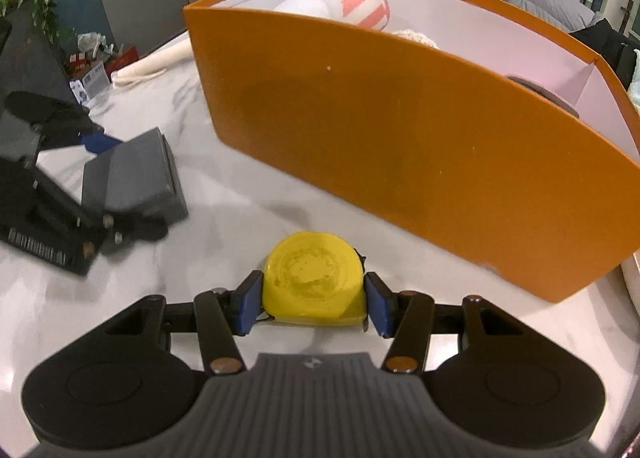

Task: Organize objects
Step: 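Lift the grey pad and tape measure and carry them over the orange box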

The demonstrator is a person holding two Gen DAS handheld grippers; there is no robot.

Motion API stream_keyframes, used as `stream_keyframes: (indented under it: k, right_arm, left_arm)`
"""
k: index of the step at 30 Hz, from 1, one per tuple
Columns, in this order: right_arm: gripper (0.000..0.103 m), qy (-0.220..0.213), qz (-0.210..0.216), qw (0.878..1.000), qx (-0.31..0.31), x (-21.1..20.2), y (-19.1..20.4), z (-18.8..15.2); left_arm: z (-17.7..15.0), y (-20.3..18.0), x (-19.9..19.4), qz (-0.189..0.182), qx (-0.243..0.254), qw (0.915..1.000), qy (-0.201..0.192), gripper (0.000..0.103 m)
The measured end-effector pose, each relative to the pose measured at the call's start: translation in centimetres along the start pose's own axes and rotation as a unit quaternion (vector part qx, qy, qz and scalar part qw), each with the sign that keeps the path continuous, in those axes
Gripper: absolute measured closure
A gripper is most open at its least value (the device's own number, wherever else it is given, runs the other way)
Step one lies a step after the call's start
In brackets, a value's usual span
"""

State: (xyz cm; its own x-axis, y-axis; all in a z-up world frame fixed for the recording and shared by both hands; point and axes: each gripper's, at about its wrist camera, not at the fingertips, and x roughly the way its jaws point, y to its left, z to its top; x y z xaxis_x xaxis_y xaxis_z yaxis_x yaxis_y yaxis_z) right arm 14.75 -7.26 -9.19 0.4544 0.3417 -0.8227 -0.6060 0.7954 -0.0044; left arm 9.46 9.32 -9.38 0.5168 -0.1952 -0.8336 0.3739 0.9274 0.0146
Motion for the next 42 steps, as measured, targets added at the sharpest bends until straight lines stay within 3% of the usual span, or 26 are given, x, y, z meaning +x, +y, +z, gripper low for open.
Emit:
stream_keyframes:
  k: [8, 11, 18, 24, 27, 32, 36, 42]
  right_arm:
    - [0.047, 0.022, 0.005, 1.0, -0.009, -2.1, 0.1, -2.1]
    - [0.047, 0.019, 0.007, 1.0, -0.008, -3.2, -0.2, -2.3]
    - [0.047, -0.004, 0.018, 1.0, -0.017, -6.3, -0.7, -2.6]
    - [0.047, -0.034, 0.027, 0.999, -0.012, -9.1, -2.0, -2.0]
    - [0.047, -0.054, 0.023, 0.998, -0.005, -10.2, -2.8, -0.7]
    - [0.047, -0.093, 0.013, 0.996, 0.012, -12.4, -5.0, 2.0]
    - [0.047, -0.121, -0.004, 0.992, 0.02, -13.3, -6.7, 4.6]
    - [0.047, -0.127, -0.04, 0.991, 0.025, -11.1, -8.7, 7.8]
  left_arm:
    - [-0.4, -3.5, -0.4, -0.023, 0.02, 0.9995, -0.001, 0.015]
    - [-0.4, -3.6, -1.0, -0.04, 0.01, 0.9992, -0.003, 0.015]
    - [1.4, -3.8, -3.9, -0.037, 0.028, 0.9984, -0.032, 0.015]
    - [4.9, -3.8, -7.0, -0.033, 0.037, 0.9957, -0.078, 0.015]
    - [7.4, -4.3, -7.8, -0.001, 0.074, 0.9927, -0.096, 0.015]
    - [12.4, -4.3, -8.4, 0.01, 0.085, 0.9885, -0.125, 0.015]
    - [16.3, -4.2, -7.0, 0.026, 0.081, 0.9875, -0.132, 0.015]
    - [20.4, -2.6, -2.2, 0.042, 0.023, 0.9921, -0.116, 0.015]
